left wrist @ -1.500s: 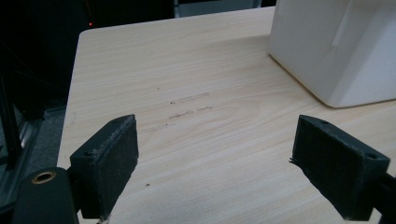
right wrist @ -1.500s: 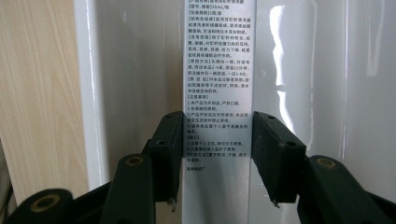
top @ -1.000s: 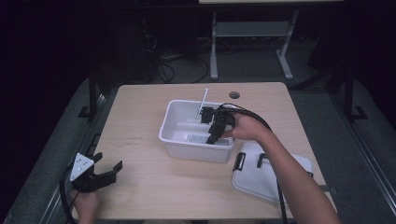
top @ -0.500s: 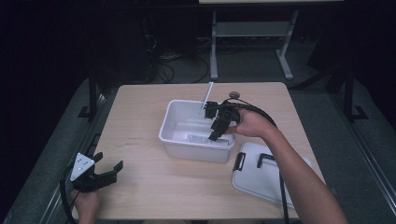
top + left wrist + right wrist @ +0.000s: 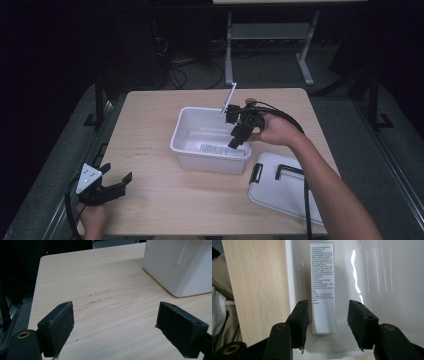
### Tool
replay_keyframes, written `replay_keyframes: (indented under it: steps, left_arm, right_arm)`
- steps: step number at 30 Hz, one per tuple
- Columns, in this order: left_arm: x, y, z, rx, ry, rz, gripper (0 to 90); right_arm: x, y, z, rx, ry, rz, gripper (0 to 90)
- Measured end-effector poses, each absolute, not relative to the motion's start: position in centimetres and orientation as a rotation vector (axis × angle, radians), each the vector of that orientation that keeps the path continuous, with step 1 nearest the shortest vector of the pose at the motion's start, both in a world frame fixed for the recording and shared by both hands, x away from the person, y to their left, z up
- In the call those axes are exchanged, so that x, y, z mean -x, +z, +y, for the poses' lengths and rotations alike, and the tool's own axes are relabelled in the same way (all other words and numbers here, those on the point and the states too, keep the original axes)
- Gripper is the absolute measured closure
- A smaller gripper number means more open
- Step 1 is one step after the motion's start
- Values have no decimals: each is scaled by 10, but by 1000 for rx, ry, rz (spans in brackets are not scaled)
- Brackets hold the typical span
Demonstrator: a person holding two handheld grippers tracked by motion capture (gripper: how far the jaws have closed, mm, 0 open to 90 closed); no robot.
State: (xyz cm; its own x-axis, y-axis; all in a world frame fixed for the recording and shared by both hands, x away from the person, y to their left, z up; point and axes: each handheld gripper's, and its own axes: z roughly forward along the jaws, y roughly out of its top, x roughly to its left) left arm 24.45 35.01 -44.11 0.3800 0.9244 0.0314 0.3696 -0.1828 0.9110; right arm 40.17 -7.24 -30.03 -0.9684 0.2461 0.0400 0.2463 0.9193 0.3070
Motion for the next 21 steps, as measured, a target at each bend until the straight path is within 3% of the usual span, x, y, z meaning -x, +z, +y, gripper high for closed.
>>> replay_keyframes:
  steps: [21]
  left_arm:
    - [-245, -441, 350, -1745, 777, 1143, 137]
  right_arm:
    - [-393, -291, -104, 456, -490, -3073, 493]
